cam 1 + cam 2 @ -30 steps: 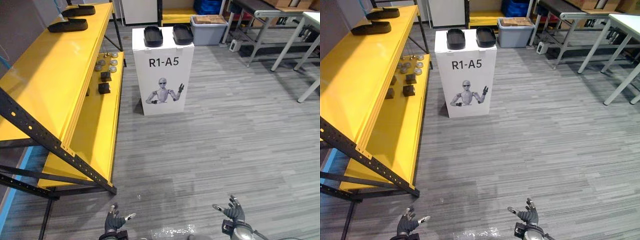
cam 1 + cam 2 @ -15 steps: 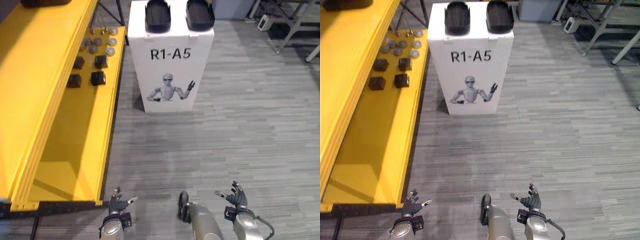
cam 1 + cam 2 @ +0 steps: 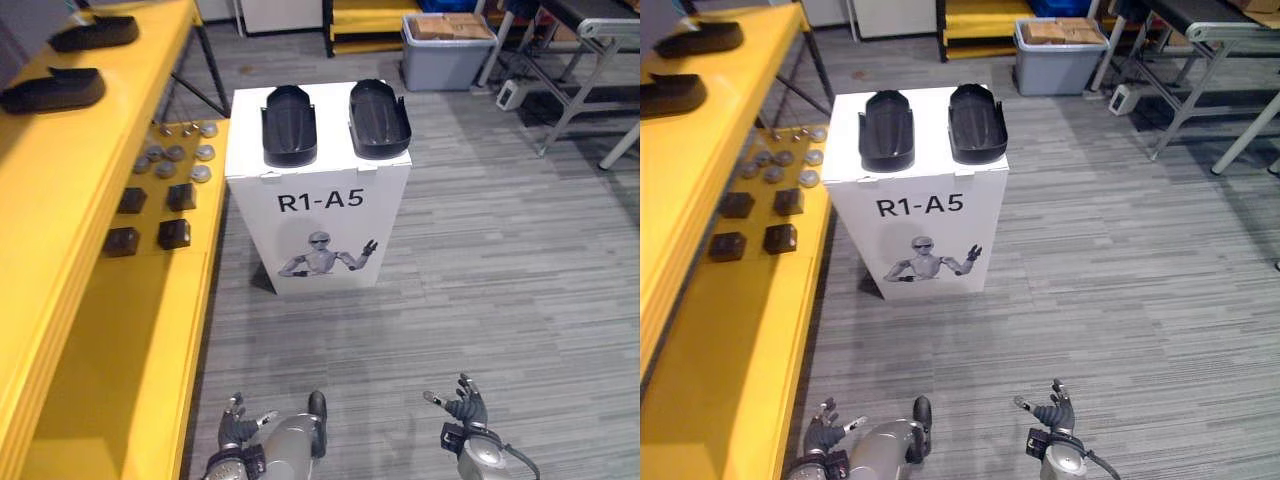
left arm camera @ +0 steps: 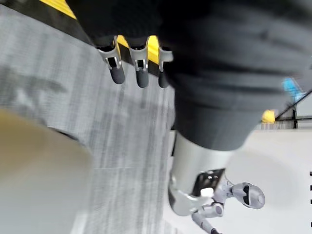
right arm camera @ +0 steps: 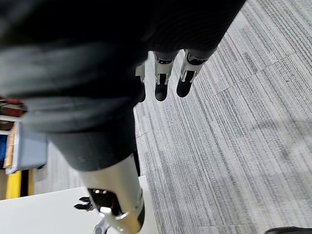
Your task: Walk over and take plastic housings, then place them on the shelf
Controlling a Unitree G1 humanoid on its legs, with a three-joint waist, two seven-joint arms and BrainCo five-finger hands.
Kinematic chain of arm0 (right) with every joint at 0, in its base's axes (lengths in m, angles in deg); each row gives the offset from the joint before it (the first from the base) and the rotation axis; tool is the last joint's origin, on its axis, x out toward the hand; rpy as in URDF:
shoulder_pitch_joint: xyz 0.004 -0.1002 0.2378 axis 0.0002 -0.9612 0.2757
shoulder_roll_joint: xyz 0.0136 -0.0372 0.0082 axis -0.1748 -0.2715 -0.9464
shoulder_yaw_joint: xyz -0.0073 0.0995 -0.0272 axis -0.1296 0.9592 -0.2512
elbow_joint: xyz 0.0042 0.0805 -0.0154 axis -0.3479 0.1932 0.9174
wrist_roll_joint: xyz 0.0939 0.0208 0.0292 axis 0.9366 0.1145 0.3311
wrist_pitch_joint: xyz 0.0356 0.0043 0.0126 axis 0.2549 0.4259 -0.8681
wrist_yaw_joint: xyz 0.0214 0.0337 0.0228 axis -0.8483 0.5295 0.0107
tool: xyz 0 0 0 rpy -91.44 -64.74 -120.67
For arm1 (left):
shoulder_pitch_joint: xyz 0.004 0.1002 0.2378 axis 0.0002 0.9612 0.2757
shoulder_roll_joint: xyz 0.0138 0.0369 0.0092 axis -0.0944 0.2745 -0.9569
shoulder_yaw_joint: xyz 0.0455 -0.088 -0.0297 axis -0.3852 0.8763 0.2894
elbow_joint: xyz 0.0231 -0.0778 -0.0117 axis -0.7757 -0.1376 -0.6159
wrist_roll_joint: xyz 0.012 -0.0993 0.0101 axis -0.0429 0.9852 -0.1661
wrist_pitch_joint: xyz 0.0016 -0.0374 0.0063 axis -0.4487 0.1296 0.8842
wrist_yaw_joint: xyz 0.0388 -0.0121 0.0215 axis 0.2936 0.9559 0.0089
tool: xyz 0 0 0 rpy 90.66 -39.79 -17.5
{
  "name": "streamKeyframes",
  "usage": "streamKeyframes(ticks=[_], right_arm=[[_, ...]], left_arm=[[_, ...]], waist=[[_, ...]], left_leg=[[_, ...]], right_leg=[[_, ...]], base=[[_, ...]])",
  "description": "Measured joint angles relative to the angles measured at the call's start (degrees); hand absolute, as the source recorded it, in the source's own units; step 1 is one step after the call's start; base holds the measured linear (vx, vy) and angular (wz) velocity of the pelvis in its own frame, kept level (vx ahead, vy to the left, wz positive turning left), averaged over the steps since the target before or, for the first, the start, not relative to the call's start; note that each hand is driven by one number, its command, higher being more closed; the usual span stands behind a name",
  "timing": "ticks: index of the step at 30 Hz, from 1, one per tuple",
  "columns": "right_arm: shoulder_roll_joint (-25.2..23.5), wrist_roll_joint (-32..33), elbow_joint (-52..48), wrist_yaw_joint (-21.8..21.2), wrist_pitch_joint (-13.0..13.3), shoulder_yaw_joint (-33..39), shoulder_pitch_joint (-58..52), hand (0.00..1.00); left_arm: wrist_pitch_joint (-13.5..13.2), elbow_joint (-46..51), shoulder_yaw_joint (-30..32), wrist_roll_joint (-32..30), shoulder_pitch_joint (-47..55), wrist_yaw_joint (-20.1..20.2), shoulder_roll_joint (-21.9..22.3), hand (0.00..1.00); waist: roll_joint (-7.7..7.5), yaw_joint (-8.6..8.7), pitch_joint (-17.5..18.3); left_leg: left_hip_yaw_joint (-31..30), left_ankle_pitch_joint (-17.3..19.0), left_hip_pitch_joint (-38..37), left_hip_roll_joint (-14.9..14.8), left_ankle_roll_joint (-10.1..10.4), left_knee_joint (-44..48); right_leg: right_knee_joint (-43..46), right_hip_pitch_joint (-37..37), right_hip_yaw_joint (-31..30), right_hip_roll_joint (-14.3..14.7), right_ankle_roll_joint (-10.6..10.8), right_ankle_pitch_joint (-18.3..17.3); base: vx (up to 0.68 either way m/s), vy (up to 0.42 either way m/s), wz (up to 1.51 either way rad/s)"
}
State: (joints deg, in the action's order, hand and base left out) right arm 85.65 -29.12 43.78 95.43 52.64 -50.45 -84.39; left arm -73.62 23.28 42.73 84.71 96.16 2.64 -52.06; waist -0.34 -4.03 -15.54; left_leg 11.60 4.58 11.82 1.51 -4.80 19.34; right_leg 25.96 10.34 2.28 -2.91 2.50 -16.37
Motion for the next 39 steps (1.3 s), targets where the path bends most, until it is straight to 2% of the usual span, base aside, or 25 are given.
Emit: streamKeyframes(ticks=[1, 2, 4, 5, 6, 7, 8, 9, 10, 11, 12, 13, 14, 15, 16, 18, 19, 20, 21, 22, 24, 28, 32, 39], right_arm=[[-0.5, 0.0, 0.5, -0.1, 0.0, -0.1, 0.1, 0.0], [-0.6, -0.1, 0.8, -0.3, 0.0, -1.2, -0.3, 0.0], [-0.6, -0.1, 0.8, -0.5, 0.0, -2.8, -0.9, 0.0], [-0.7, -0.1, 1.7, -0.8, 0.0, -5.0, -0.8, 0.0], [-0.7, -0.1, 1.7, -0.9, 0.0, -5.0, -1.3, 0.0], [-0.8, -0.1, 1.7, -0.9, 0.0, -5.1, -2.1, 0.0], [-0.2, -0.1, 2.2, -0.9, 0.0, -5.0, -2.0, 0.0], [0.5, -0.1, 2.8, -0.9, 0.0, -4.8, -1.2, 0.0], [0.4, -0.1, 2.6, -0.9, 0.1, -4.3, -1.1, 0.0], [0.3, -0.1, 2.5, -0.8, 0.0, -3.5, -1.4, 0.0], [0.1, -0.1, 2.2, -0.6, 0.0, -3.1, -2.2, 0.0], [-0.2, 0.0, -0.2, -0.4, 0.0, -3.3, -4.8, 0.0], [-0.6, 0.0, -1.5, -0.3, 0.0, -3.4, -6.1, 0.0], [-1.6, 0.0, -3.1, -0.2, 0.0, -3.3, -7.6, 0.0], [-1.9, 0.1, -3.8, -0.1, 0.0, -2.5, -7.8, 0.0], [-1.9, 0.2, -4.0, 0.0, 0.1, -1.9, -6.5, 0.0], [-1.7, 0.2, -5.1, 0.2, 0.1, -1.6, -6.4, 0.0], [-1.7, 0.2, -6.1, 0.2, 0.1, -0.4, -6.7, 0.0], [-2.2, 0.2, -6.0, 0.3, 0.0, 0.3, -6.7, 0.0], [-3.4, 0.2, -6.4, 0.6, 0.0, 0.6, -7.7, 0.0], [-4.2, 0.2, -8.5, 1.1, 0.0, 0.6, -9.6, 0.0], [-4.3, 0.2, -16.1, 2.5, 0.0, 1.9, -12.5, 0.0], [-3.5, -0.7, -31.6, 4.4, 0.0, 5.6, -15.9, 0.0], [1.8, -6.2, -44.4, 4.7, 0.0, 8.2, -11.7, 0.0]], left_arm=[[0.0, -0.5, -0.6, 0.1, 0.0, -0.1, -0.3, 0.0], [0.2, -1.3, -2.2, 0.1, -0.6, -0.2, -1.2, 0.0], [0.0, -1.5, -3.1, 0.5, -0.8, -0.3, -1.4, 0.0], [0.1, -2.0, -3.3, 0.7, -1.9, -0.5, -1.7, 0.0], [0.0, -2.0, -3.2, 0.7, -1.8, -0.5, -2.1, 0.0], [-0.1, -1.8, -3.2, 0.7, -1.7, -0.5, -2.5, 0.0], [0.2, -3.3, -2.6, 0.8, -2.2, -0.5, -2.3, 0.0], [0.2, -3.3, -2.0, 0.7, -2.2, -0.6, -1.6, 0.0], [0.1, -2.9, -1.9, 0.7, -2.3, -0.6, -1.4, 0.0], [-0.3, -2.6, -2.0, 0.4, -2.3, -0.6, -0.8, 0.0], [-0.3, -2.9, -1.1, 0.3, -2.5, -0.5, 0.5, 0.0], [-0.2, -3.0, -0.3, 0.3, -2.8, -0.5, 2.0, 0.0], [-0.1, -3.0, 0.1, 0.3, -2.8, -0.5, 2.4, 0.0], [-0.1, -3.0, 0.0, 0.3, -2.2, -0.4, 2.8, 0.0], [0.0, -2.9, 0.0, 0.3, -2.2, -0.4, 3.2, 0.0], [0.0, -2.9, -0.1, 0.3, -2.4, -0.4, 3.6, 0.0], [0.0, -2.9, -0.2, 0.3, -2.4, -0.4, 3.7, 0.0], [0.0, -3.0, -0.4, 0.3, -2.3, -0.4, 3.9, 0.0], [0.1, -3.3, -0.4, 0.3, -2.3, -0.4, 3.9, 0.0], [0.1, -3.2, -0.4, 0.3, -2.4, -0.5, 3.2, 0.0], [0.1, -3.2, -0.5, 0.3, -2.1, -0.5, 2.6, 0.0], [0.1, -3.1, -0.5, -0.5, -0.6, -0.5, 2.1, 0.0], [0.1, -3.0, -0.6, -1.8, 1.6, -0.4, 1.7, 0.0], [0.0, -3.0, -1.4, -2.9, 4.5, 0.9, 0.7, 0.0]], waist=[[-0.39, 0.32, -0.1], [-0.66, 0.77, -0.2], [-0.63, 2.01, 0.1], [-0.02, 3.86, -0.3], [-0.19, 4.11, -0.2], [-0.81, 4.06, 0.2], [-0.77, 4.16, 0.1], [0.54, 3.33, 0.8], [0.66, 3.32, 0.8], [0.7, 3.61, 0.8], [1.38, 4.35, 0.7], [1.83, 5.13, 0.6], [1.73, 4.73, 0.5], [1.39, 2.83, 0.8], [1.42, 2.5, 1.2], [1.43, 2.25, 1.3], [2.51, 2.38, 2.1], [4.01, 2.68, 2.9], [4.33, 2.74, 3.3], [2.63, 2.86, 4.1], [1.57, 2.45, 4.8], [1.41, 3.04, 5.5], [1.1, 3.29, 6.3], [0.25, 4.13, 8.2]], left_leg=[[0.4, 1.9, -3.2, 0.6, -0.3, -0.3], [0.2, 4.9, -8.9, 1.5, -0.8, -0.4], [-0.9, 6.8, -13.7, 1.9, -1.2, -1.9], [-4.7, 7.8, -22.2, -0.2, -0.4, -7.3], [-6.0, 8.7, -23.5, -0.7, 1.3, -7.3], [-6.5, 10.0, -24.5, -0.6, 3.3, -7.3], [-8.0, 12.2, -26.3, -1.6, 4.7, -6.7], [-8.3, 12.2, -25.3, -3.6, 5.4, -5.7], [-8.7, 11.6, -24.8, -4.0, 6.2, -5.1], [-10.3, 10.7, -23.5, -4.3, 6.3, -2.0], [-11.8, 10.6, -20.6, -5.5, 6.3, 4.3], [-11.1, 8.4, -15.8, -7.1, 7.4, 15.6], [-9.5, 5.9, -13.4, -8.3, 7.6, 20.9], [-5.7, 6.3, -10.2, -11.2, 8.2, 27.1], [-2.8, 8.6, -8.3, -13.0, 9.0, 25.8], [-0.2, 8.9, -7.4, -13.5, 9.2, 17.8], [0.3, 6.1, -7.3, -13.5, 8.8, 7.9], [0.0, 0.9, -7.4, -13.8, 8.4, 0.8], [0.0, 1.4, -8.6, -13.6, 8.8, -0.5], [0.9, 0.5, -10.7, -12.2, 9.0, -4.5], [2.7, -0.3, -13.2, -11.0, 8.8, -8.0], [5.1, -1.9, -16.3, -9.6, 8.7, -12.9], [7.9, -3.3, -18.9, -9.4, 9.3, -17.5], [10.0, -3.9, -20.9, -9.0, 9.6, -20.1]], right_leg=[[12.1, -3.8, 0.2, -1.4, 4.0, 2.3], [28.2, -8.9, 1.7, -4.3, 5.2, 2.9], [34.3, -13.3, 5.3, -6.8, 3.5, 2.1], [16.0, -24.8, 8.3, -5.3, 2.1, 1.5], [4.5, -24.4, 7.0, -3.3, 1.2, 3.9], [-3.4, -24.4, 5.8, -2.0, -1.3, 10.7], [-3.7, -24.0, 5.2, -1.0, -4.1, 17.9], [-3.8, -23.8, 4.3, 0.3, -4.9, 17.5], [-3.7, -23.9, 3.1, 0.8, -4.7, 16.8], [-4.9, -22.3, 2.5, 1.2, -3.6, 14.6], [-7.1, -19.7, 5.7, 1.0, -3.7, 14.3], [-11.3, -15.2, 9.1, 1.2, -3.8, 14.3], [-13.2, -12.8, 9.9, 1.3, -4.2, 14.5], [-16.0, -9.3, 10.7, 1.4, -4.7, 14.8], [-17.5, -7.4, 11.5, 1.2, -4.7, 14.8], [-19.0, -6.0, 11.5, 0.7, -4.7, 14.8], [-19.5, -5.6, 11.5, 0.9, -4.6, 14.8], [-19.5, -5.7, 11.3, 2.0, -3.5, 14.2], [-19.5, -5.4, 10.9, 2.0, -3.2, 14.0], [-19.5, -5.4, 10.6, 0.7, -2.7, 13.7], [-19.5, -5.4, 9.1, -0.3, -2.1, 13.4], [-19.6, -5.7, 7.5, -1.1, -1.6, 13.3], [-19.5, -6.6, 4.9, -0.4, -1.5, 13.4], [-20.3, -6.5, 2.6, 0.5, -1.4, 13.5]], base=[[0.54, 0.113, -0.18], [0.65, 0.126, 0.06], [0.79, 0.017, 0.49], [1.15, -0.119, 0.95], [1.24, -0.183, 1.03], [0.63, -0.226, 0.67], [0.61, -0.234, 0.34], [0.49, -0.237, 0.24], [0.43, -0.217, 0.28], [0.4, -0.243, 0.7], [0.44, -0.263, 1.33], [0.34, -0.215, 1.27], [0.3, -0.179, 0.95], [0.28, -0.143, 0.4], [0.29, -0.109, 0.21], [0.2, 0.003, 0.06], [0.18, 0.109, -0.04], [0.18, 0.135, -0.08], [0.2, 0.16, -0.06], [0.15, 0.128, -0.08], [0.1, 0.102, -0.23], [0.03, 0.074, -0.29], [0.02, 0.011, -0.34], [0.02, 0.01, -0.15]])
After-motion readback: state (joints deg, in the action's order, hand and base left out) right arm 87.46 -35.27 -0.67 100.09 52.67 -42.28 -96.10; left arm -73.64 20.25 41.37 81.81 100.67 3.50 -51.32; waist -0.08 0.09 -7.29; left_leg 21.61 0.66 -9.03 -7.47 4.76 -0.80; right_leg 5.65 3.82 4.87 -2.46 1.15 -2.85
